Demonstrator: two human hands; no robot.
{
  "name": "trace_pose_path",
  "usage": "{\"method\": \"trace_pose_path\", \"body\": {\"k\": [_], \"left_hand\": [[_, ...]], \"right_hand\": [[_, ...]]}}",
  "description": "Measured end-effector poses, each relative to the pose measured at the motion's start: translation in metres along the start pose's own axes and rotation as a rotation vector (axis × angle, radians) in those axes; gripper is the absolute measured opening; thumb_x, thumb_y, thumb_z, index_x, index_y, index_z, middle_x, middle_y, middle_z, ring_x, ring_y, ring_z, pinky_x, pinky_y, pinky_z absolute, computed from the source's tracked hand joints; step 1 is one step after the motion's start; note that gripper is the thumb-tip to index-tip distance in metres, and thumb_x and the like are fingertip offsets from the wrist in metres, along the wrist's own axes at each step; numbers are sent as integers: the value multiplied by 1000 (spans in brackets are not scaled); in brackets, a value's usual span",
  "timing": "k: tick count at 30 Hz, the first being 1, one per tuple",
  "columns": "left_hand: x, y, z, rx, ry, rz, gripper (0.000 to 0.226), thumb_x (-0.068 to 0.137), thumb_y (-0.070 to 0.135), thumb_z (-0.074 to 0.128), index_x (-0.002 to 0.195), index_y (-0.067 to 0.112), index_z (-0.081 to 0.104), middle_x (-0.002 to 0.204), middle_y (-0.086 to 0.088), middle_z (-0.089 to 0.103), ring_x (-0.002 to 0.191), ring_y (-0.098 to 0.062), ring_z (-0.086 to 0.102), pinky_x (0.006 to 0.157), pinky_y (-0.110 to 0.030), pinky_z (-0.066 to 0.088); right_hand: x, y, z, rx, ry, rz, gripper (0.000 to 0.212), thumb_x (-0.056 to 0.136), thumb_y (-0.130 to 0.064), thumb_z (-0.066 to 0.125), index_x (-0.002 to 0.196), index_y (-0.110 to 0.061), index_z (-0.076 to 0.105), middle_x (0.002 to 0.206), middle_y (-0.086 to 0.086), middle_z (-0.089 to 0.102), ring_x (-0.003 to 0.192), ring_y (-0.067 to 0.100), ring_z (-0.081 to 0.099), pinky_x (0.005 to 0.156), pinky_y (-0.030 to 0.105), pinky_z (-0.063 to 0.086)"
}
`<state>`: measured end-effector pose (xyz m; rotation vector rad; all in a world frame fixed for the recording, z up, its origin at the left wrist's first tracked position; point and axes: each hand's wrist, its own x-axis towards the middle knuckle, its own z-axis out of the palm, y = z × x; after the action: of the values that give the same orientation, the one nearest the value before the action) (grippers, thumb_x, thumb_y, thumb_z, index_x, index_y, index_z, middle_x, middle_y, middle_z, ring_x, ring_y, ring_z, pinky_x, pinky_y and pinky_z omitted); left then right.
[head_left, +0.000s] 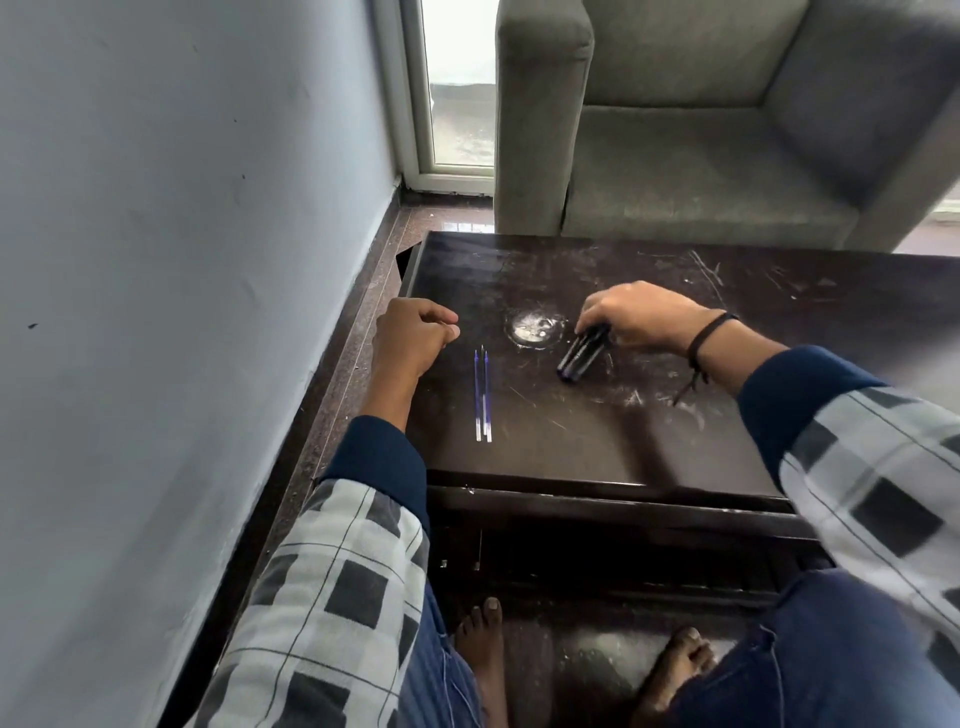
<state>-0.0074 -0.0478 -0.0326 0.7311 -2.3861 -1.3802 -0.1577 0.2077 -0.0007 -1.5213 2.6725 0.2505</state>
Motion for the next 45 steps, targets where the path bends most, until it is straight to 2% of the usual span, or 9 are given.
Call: {"method": "trace_pose_path", "body": {"k": [4, 8, 14, 18, 23, 29, 32, 36, 45], "left_hand": [[-7, 6, 4, 12, -23, 11, 14, 80, 12, 77, 89, 23, 78, 93, -1, 76, 90, -21, 72, 89, -46, 59], [-17, 15, 14, 39, -55, 6, 14, 79, 9, 78, 86, 21, 78, 91, -2, 76, 89, -20, 71, 89, -43, 59], [-30, 22, 21, 266, -58, -54, 18, 75, 18, 85, 74, 30, 72, 95, -3, 76, 93, -23, 70, 91, -42, 57], [-36, 25, 24, 385, -117, -97, 16, 73, 25, 88, 82, 29, 75, 102, -3, 75, 99, -25, 69, 92, -39, 55], [-37, 30, 28, 430, -144, -100, 23, 71, 27, 89, 90, 27, 76, 105, -2, 73, 103, -25, 67, 88, -34, 51], [-42, 32, 38, 481, -155, -76, 24, 74, 21, 88, 91, 24, 73, 108, -4, 72, 104, -24, 67, 84, -32, 48], [-42, 32, 38, 489, -145, -63, 23, 74, 18, 87, 92, 22, 73, 106, -5, 73, 102, -24, 68, 88, -34, 51], [-41, 31, 40, 482, -134, -57, 23, 75, 15, 87, 94, 19, 75, 107, -6, 74, 102, -24, 68, 88, -33, 51], [-33, 27, 41, 451, -84, -33, 21, 77, 14, 85, 96, 17, 76, 110, -6, 73, 102, -25, 68, 87, -31, 50]], "right_hand": [[-51, 9, 20, -5, 102, -119, 51, 74, 9, 60, 114, -20, 74, 123, -5, 68, 100, 29, 65, 81, 43, 56], [-88, 10, 33, -12, 161, -177, 50, 76, 10, 62, 117, -16, 73, 127, -2, 67, 102, 28, 64, 80, 44, 58], [-103, 12, 41, -38, 179, -254, 48, 77, 6, 63, 119, -15, 70, 131, 0, 65, 102, 28, 63, 76, 42, 59], [-105, 16, 43, -70, 163, -276, 55, 72, 6, 72, 121, -18, 68, 135, -3, 61, 104, 27, 60, 71, 41, 60], [-106, 18, 46, -57, 182, -268, 53, 75, 9, 70, 121, -18, 67, 136, -4, 60, 107, 27, 59, 66, 41, 60], [-108, 12, 51, 26, 218, -163, 58, 80, 10, 60, 129, -20, 66, 142, -8, 57, 118, 22, 53, 70, 36, 60], [-112, 7, 57, 70, 269, -91, 62, 78, 11, 56, 130, -21, 67, 140, -9, 59, 115, 22, 54, 76, 36, 59], [-109, 7, 65, 117, 337, -59, 58, 74, 15, 60, 121, -17, 73, 132, -2, 66, 109, 29, 61, 87, 41, 58], [-95, 15, 71, 166, 402, -30, 49, 76, 15, 66, 115, -13, 76, 127, 2, 68, 99, 28, 63, 87, 38, 58]]}}
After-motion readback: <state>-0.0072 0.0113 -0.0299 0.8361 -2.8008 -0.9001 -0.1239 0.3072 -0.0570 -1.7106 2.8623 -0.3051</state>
